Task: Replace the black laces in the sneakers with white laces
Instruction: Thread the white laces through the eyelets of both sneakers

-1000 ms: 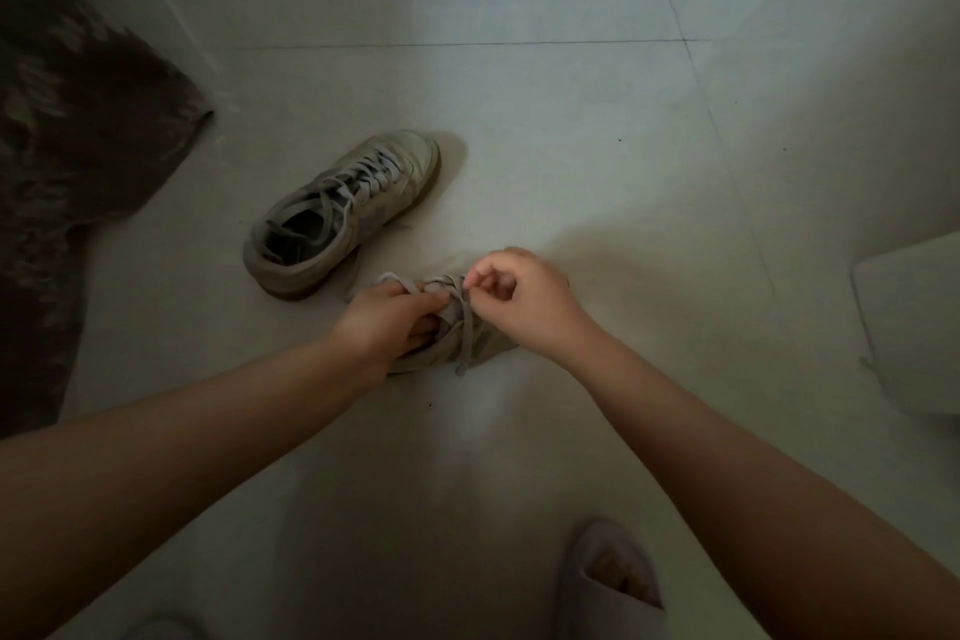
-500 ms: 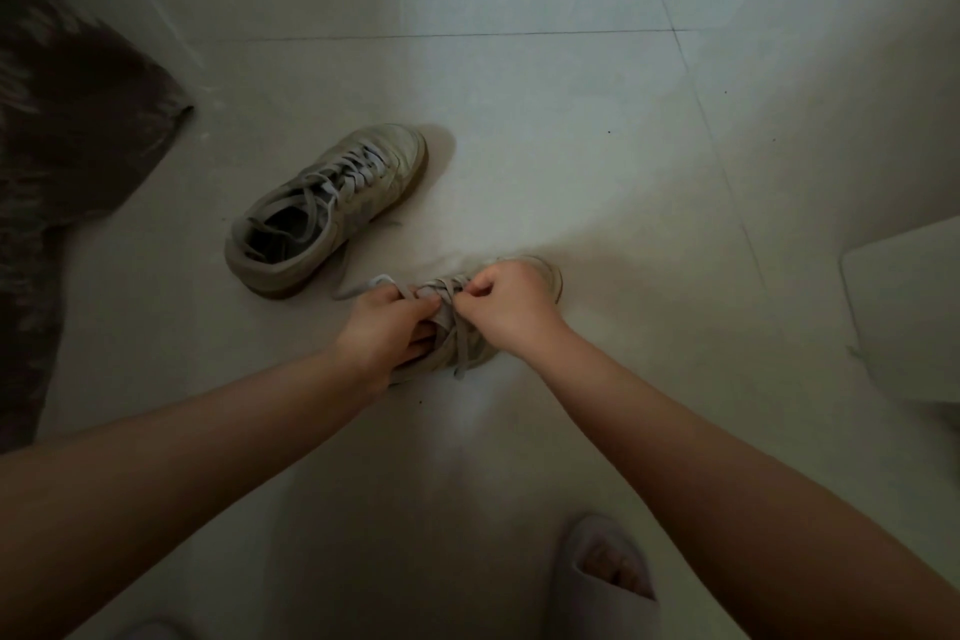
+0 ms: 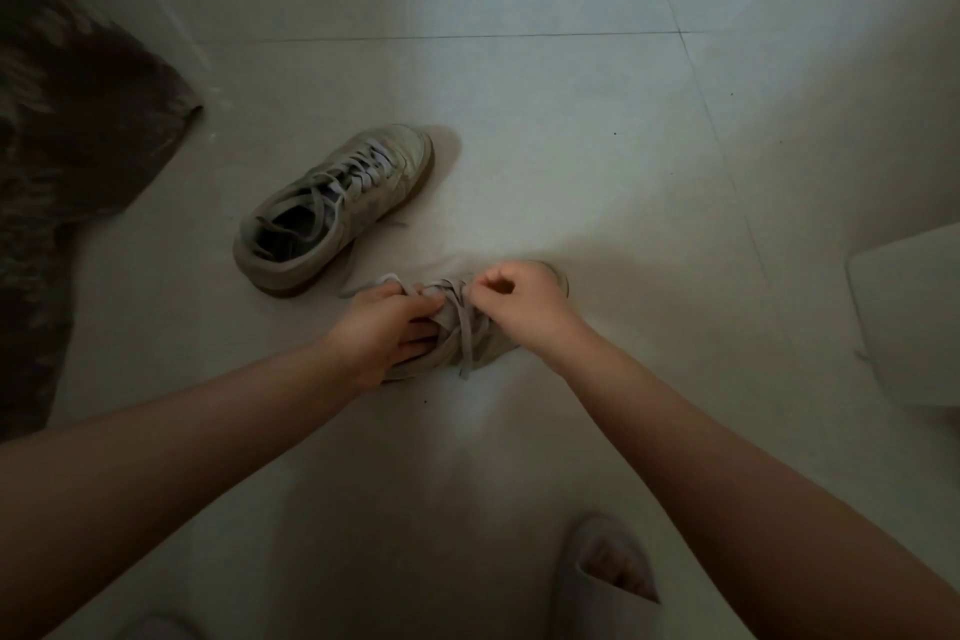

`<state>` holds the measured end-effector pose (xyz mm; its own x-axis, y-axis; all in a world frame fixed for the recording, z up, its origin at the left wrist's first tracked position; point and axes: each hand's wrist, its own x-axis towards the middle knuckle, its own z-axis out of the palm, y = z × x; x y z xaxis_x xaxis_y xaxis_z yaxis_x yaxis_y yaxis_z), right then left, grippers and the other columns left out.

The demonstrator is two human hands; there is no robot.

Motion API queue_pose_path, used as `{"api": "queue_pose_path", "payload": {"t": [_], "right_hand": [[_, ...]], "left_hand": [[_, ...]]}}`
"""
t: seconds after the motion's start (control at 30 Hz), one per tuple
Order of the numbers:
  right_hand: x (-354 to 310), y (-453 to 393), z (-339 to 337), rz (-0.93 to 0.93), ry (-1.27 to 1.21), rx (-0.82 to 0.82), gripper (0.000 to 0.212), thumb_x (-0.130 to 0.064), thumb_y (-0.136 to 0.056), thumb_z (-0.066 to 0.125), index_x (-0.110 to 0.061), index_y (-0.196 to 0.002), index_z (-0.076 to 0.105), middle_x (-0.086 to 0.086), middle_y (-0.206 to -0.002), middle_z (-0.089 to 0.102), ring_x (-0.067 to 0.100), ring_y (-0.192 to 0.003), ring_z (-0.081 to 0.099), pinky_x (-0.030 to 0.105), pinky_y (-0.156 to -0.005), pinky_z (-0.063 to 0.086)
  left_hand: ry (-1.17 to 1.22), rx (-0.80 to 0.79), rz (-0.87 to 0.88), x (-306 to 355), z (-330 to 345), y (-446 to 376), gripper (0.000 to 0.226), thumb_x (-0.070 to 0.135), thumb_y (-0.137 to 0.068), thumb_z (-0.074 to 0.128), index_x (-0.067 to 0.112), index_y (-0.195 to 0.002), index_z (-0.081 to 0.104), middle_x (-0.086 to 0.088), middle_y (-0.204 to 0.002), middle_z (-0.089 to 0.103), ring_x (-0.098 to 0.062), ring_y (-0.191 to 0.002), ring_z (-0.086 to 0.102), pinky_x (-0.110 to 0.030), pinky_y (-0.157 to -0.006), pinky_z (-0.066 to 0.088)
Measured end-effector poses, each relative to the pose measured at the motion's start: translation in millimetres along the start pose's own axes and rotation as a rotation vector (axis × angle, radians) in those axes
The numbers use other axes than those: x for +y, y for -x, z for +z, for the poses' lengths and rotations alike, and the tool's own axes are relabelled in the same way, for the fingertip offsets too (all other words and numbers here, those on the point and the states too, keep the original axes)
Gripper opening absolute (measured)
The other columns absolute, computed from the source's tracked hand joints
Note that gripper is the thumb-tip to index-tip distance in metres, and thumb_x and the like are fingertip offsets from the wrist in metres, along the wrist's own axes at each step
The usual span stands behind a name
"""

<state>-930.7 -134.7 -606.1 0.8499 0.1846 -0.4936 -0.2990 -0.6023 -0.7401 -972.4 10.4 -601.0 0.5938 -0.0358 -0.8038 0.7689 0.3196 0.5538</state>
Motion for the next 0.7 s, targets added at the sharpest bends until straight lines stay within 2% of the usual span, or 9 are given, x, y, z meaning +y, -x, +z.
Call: {"api": "queue_pose_path", "payload": {"t": [0.1, 0.2, 0.33, 0.5, 0.57, 0.63, 0.7], "right_hand": [[-5.3, 1.2, 0.4, -0.173, 0.194, 0.064, 0.010, -0.025, -0.081, 0.071, -0.021, -0.073, 0.066, -0.013, -0.060, 0.054, -0.003, -0.053, 0.048, 0.008, -0.051, 0.034], [-13.3, 2.4, -4.4, -0.128, 0.364, 0.062, 0.014, -0.033, -0.081, 0.069, -0.019, -0.078, 0.069, -0.011, -0.065, 0.059, -0.002, -0.056, 0.049, 0.006, -0.045, 0.034], [-21.1, 0.2, -4.1, -0.143, 0.413, 0.004, 0.007, -0.023, -0.082, 0.065, -0.019, -0.081, 0.070, -0.007, -0.072, 0.063, 0.008, -0.069, 0.058, 0.017, -0.053, 0.040], [-19.1, -13.2, -15.0, -0.109, 0.341, -0.200, 0.013, -0.018, -0.089, 0.063, -0.010, -0.085, 0.073, 0.001, -0.080, 0.068, 0.014, -0.078, 0.063, 0.026, -0.073, 0.049], [-19.1, -14.6, -15.7, -0.108, 0.381, -0.238, 0.018, -0.019, -0.092, 0.060, -0.008, -0.084, 0.072, 0.004, -0.081, 0.069, 0.018, -0.078, 0.064, 0.027, -0.072, 0.048], [-21.5, -14.5, -13.4, -0.092, 0.431, -0.296, 0.024, -0.020, -0.095, 0.053, -0.003, -0.086, 0.067, 0.004, -0.074, 0.062, 0.016, -0.070, 0.057, 0.027, -0.064, 0.043], [-21.2, -13.7, -12.0, -0.040, 0.294, -0.341, 0.025, -0.016, -0.097, 0.049, 0.001, -0.083, 0.061, 0.007, -0.071, 0.052, 0.016, -0.067, 0.047, 0.028, -0.064, 0.038]], "left_hand": [[-0.006, -0.018, 0.012, -2.6, -1.1, -0.1, 0.011, 0.013, -0.094, 0.054, 0.015, -0.085, 0.060, -0.002, -0.085, 0.068, -0.018, -0.079, 0.066, -0.032, -0.082, 0.050], [-0.027, -0.015, 0.041, -5.1, 0.1, 0.2, 0.010, 0.015, -0.095, 0.052, 0.014, -0.099, 0.061, -0.005, -0.091, 0.068, -0.018, -0.082, 0.066, -0.031, -0.082, 0.051], [-0.036, 0.011, 0.041, -4.1, 2.4, 0.5, 0.009, 0.017, -0.095, 0.052, 0.014, -0.097, 0.060, -0.006, -0.093, 0.066, -0.021, -0.083, 0.065, -0.035, -0.088, 0.049], [-0.039, -0.005, 0.032, -4.8, 1.7, 2.1, 0.010, 0.016, -0.096, 0.051, 0.012, -0.097, 0.060, -0.006, -0.092, 0.066, -0.020, -0.082, 0.065, -0.034, -0.086, 0.050], [-0.036, 0.002, 0.031, -4.7, 2.0, 2.1, 0.010, 0.015, -0.096, 0.051, 0.013, -0.094, 0.060, -0.006, -0.091, 0.066, -0.020, -0.081, 0.065, -0.034, -0.086, 0.050], [-0.034, 0.009, 0.026, -4.3, 3.3, 1.7, 0.009, 0.015, -0.097, 0.050, 0.013, -0.094, 0.059, -0.006, -0.091, 0.065, -0.020, -0.081, 0.064, -0.035, -0.087, 0.049], [-0.025, 0.013, 0.028, -4.2, 4.9, 2.3, 0.011, 0.014, -0.097, 0.048, 0.013, -0.093, 0.057, -0.005, -0.088, 0.064, -0.019, -0.079, 0.064, -0.033, -0.084, 0.049]]}}
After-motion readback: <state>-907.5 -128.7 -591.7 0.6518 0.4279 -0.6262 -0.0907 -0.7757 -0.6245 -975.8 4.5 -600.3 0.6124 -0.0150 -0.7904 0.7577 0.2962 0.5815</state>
